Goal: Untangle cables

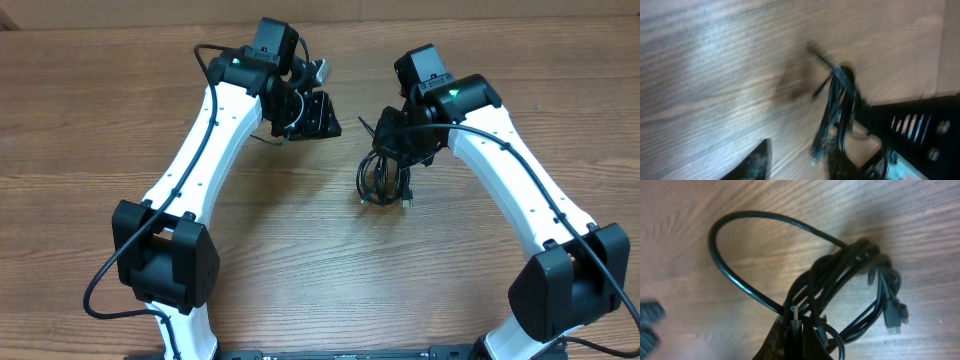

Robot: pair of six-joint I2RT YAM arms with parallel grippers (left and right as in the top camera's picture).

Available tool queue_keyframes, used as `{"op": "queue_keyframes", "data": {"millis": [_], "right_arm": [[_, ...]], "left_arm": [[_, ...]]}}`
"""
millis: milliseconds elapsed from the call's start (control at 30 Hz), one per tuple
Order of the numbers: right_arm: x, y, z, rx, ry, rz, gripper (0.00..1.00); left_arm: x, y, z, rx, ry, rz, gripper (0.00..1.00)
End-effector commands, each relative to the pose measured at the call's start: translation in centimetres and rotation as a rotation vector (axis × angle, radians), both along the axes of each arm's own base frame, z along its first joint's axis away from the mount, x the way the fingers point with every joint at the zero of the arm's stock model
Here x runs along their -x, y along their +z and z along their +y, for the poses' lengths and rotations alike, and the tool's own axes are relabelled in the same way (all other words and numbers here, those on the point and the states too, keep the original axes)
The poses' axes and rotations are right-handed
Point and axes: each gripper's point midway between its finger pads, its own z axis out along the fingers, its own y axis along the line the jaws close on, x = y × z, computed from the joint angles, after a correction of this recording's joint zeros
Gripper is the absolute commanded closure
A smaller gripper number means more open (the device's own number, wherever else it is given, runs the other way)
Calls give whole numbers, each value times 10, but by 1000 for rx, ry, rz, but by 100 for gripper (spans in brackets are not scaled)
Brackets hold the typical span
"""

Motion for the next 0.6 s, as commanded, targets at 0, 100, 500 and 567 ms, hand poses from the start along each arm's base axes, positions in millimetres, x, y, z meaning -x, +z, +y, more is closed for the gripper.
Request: {"op": "queue_keyframes", "data": {"millis": [0, 100, 500, 567], "right_arm": [[2, -20, 6, 26, -41, 7, 96], [6, -29, 31, 26, 3, -9, 96], [-6, -1, 25, -113, 185, -47, 44], [-6, -5, -10, -93, 102, 16, 44]], "left_arm": [[1, -7, 7, -42, -19, -20, 74], [-11, -4, 4, -31, -5, -72, 56], [-22, -9, 15, -110, -28, -151, 59], [-22, -21, 26, -177, 29, -107, 59]]}}
